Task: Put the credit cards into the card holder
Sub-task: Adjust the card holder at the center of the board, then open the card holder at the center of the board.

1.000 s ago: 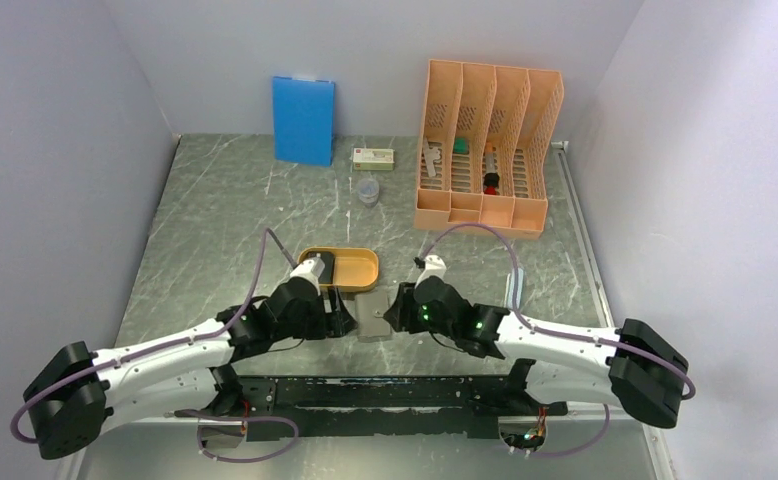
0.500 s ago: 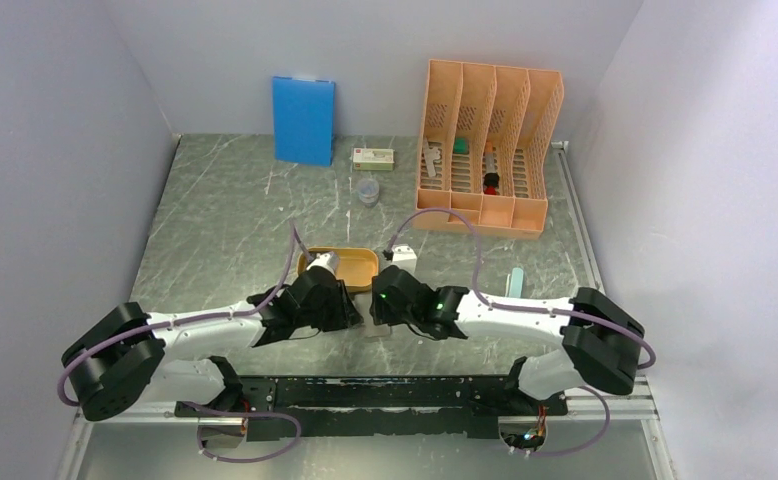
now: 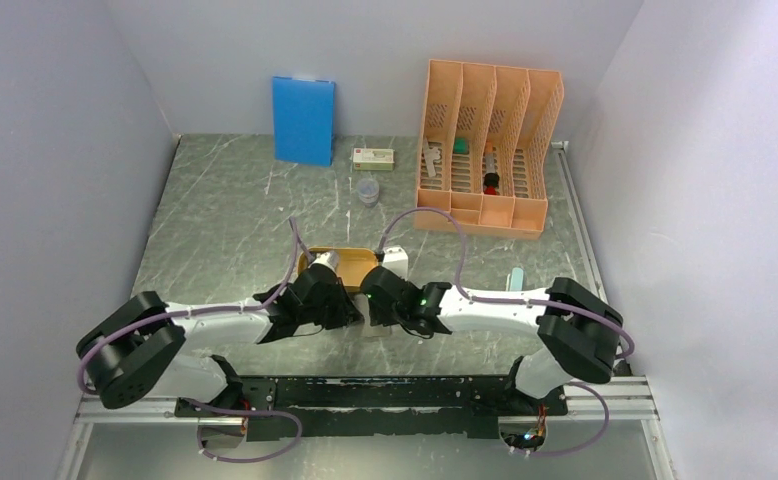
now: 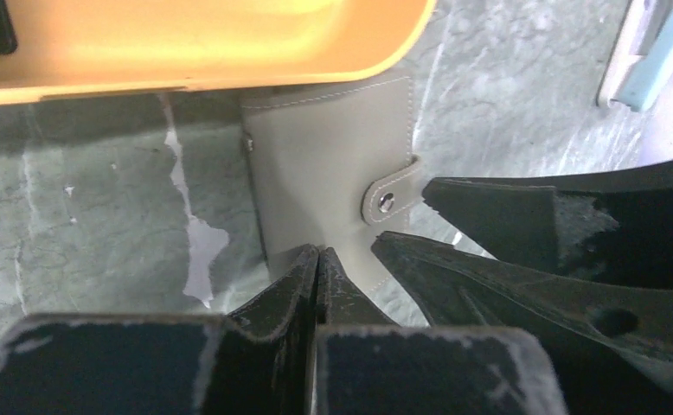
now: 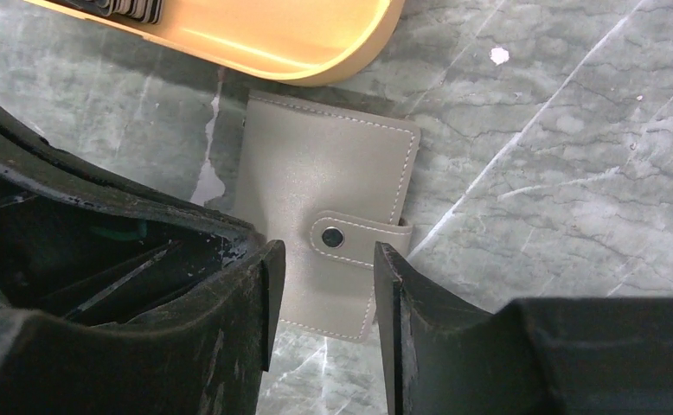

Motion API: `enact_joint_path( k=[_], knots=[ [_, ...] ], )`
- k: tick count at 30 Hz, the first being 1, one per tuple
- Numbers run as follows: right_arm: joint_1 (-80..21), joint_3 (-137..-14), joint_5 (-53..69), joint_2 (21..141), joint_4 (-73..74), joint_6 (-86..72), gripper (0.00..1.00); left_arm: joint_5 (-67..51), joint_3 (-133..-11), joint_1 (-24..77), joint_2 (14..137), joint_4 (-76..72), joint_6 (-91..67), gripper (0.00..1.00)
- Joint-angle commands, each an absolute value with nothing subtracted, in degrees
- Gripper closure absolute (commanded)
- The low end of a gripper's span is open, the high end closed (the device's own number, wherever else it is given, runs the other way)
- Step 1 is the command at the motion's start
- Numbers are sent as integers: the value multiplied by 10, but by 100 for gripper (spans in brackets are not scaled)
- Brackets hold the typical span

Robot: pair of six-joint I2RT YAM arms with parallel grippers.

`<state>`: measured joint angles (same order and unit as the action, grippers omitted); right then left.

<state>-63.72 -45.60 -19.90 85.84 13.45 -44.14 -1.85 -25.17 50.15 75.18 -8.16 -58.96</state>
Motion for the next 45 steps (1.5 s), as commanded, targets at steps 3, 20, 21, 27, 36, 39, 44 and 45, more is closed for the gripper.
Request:
enact_joint_path(
  k=[3,20,21,27,36,39,44,45],
  knots=[
    [-642,-481,-213,878,151,-450,53,-40,-226,491,790,-133,-608,95],
    [-668,-535,-293,952,236,-430,50,-36,-202,490,803,-143,-622,95],
    [-669,-538,-302,957,241,-429,50,-37,-202,490,803,-144,-622,95],
    [-679,-545,-330,984,257,-425,54,-37,-199,489,803,-144,-622,95],
    [-695,-552,-351,987,270,-428,71,-35,-195,489,807,-145,-623,95],
    [-695,-550,-353,985,271,-430,76,-35,-194,488,809,-145,-624,95],
    [-695,-545,-354,974,274,-434,90,-33,-193,489,811,-143,-625,95],
    [-695,-544,-354,972,275,-436,97,-32,-193,490,812,-142,-625,95]
  ],
)
